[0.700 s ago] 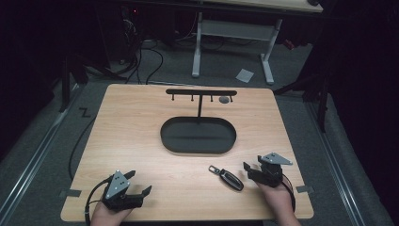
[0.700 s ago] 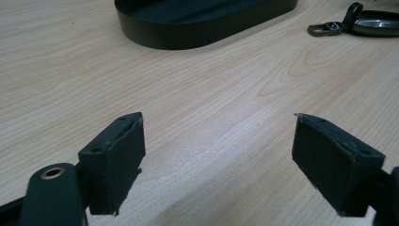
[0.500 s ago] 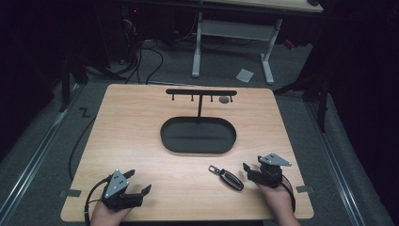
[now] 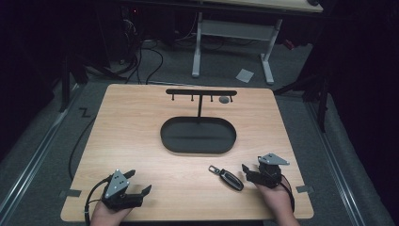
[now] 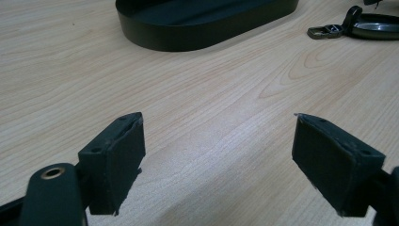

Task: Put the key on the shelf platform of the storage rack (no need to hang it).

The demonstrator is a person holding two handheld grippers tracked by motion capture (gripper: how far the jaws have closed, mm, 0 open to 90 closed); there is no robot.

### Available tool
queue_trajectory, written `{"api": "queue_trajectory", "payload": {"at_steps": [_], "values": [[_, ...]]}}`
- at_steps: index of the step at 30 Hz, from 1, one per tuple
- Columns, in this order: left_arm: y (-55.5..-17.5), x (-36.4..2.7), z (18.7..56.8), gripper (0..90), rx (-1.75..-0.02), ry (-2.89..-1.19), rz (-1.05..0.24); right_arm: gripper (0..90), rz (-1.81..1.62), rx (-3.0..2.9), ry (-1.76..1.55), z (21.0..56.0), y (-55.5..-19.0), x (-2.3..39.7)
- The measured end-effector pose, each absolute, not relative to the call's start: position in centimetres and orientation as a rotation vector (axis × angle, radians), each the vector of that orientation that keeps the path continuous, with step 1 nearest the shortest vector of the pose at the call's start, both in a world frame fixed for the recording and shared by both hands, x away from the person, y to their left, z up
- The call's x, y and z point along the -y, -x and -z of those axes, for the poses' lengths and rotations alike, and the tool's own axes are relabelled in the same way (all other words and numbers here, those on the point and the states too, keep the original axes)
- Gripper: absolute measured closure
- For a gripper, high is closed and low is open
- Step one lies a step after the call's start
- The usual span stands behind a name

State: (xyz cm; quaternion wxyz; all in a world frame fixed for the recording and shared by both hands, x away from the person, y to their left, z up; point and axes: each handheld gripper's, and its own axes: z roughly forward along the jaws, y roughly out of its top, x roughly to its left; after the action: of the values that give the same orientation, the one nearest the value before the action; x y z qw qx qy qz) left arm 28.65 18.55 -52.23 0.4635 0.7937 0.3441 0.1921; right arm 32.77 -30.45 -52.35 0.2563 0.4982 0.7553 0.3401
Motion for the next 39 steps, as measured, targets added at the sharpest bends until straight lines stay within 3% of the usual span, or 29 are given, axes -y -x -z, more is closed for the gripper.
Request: {"api": "queue_trajectory", "payload": {"at_steps": [14,39], "values": [[-28.6,-18.4,52.3,18.4,-0.835,-1.958,-0.454,20.9,-0.816,-2.127,-1.306,52.0,-32.8,29.5],[-28.5,-18.5,52.3,18.4,-0.822,-1.956,-0.434,24.7,-0.604,-2.313,-1.442,51.0,-34.2,29.9]]}}
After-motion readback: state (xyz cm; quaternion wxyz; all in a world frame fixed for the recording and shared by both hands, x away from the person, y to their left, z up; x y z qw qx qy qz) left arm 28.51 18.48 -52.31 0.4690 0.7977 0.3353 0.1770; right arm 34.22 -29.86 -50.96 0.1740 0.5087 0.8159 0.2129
